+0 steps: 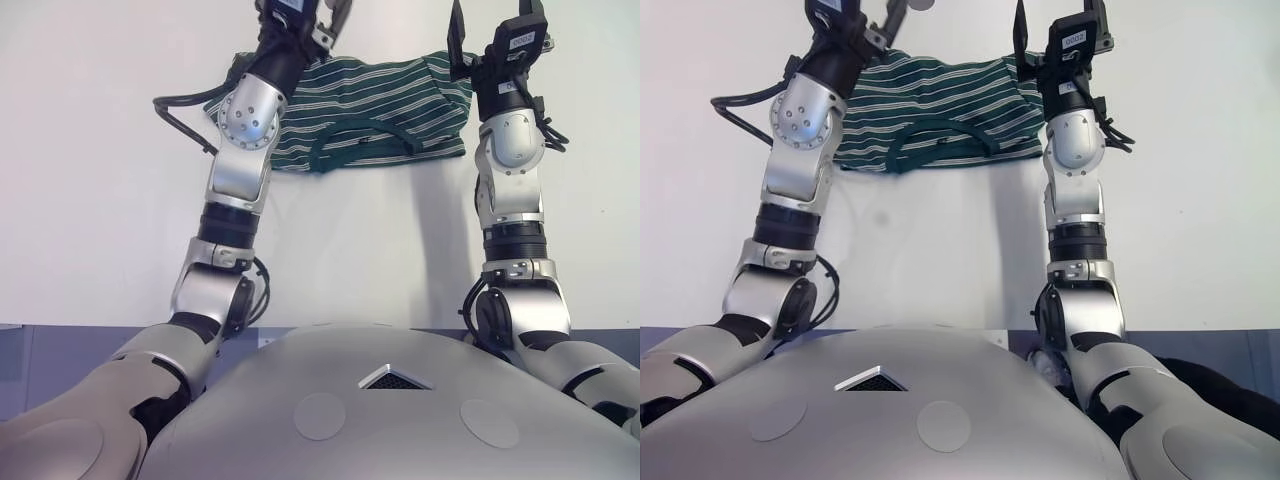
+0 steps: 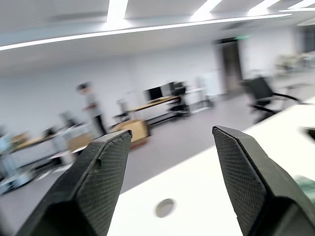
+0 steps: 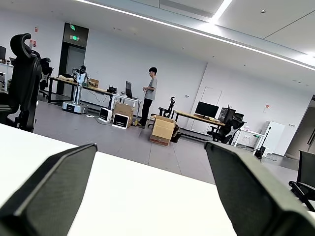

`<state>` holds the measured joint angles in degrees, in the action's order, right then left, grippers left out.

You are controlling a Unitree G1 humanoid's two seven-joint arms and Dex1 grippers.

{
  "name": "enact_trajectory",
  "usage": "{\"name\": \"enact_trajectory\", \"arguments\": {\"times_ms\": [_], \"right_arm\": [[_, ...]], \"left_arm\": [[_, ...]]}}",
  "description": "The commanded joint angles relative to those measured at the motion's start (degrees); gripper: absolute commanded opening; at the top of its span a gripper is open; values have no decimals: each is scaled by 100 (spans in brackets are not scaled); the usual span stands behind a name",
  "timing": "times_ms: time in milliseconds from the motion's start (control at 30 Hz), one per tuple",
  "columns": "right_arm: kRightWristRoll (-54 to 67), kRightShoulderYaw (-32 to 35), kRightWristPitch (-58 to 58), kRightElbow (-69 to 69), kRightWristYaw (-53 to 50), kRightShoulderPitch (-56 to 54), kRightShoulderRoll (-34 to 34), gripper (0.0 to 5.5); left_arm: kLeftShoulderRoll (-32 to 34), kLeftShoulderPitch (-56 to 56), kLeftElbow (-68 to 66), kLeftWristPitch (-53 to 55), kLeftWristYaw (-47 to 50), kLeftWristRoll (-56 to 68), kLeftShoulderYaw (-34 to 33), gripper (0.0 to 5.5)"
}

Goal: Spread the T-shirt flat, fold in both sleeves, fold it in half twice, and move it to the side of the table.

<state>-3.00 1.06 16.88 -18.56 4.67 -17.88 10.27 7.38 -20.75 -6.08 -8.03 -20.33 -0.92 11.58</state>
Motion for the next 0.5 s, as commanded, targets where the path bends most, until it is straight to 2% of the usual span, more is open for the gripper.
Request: {"name": "enact_trajectory", "arguments": {"times_ms": [33,133,200,333,500], "right_arm": [[-8,77,-91,203,34,128,120,408],[-24,71,-152,290,11,151,93,408],[-28,58,-164,349,20,212,83,408],[-25,69,-221,382,44,225,115,408],[-40,83,-247,392,13,215,116,408]], "left_arm": [[996,536,680,196,-1307,-364,792,302],[1729,903,981,6,-1841,-779,1074,302],[2053,1051,683,-332,-1707,-1334,1219,302],[2122,1399,313,-723,-1553,-1553,1343,302],[2264,1330,-147,-1194,-793,-2393,1318,302]]}}
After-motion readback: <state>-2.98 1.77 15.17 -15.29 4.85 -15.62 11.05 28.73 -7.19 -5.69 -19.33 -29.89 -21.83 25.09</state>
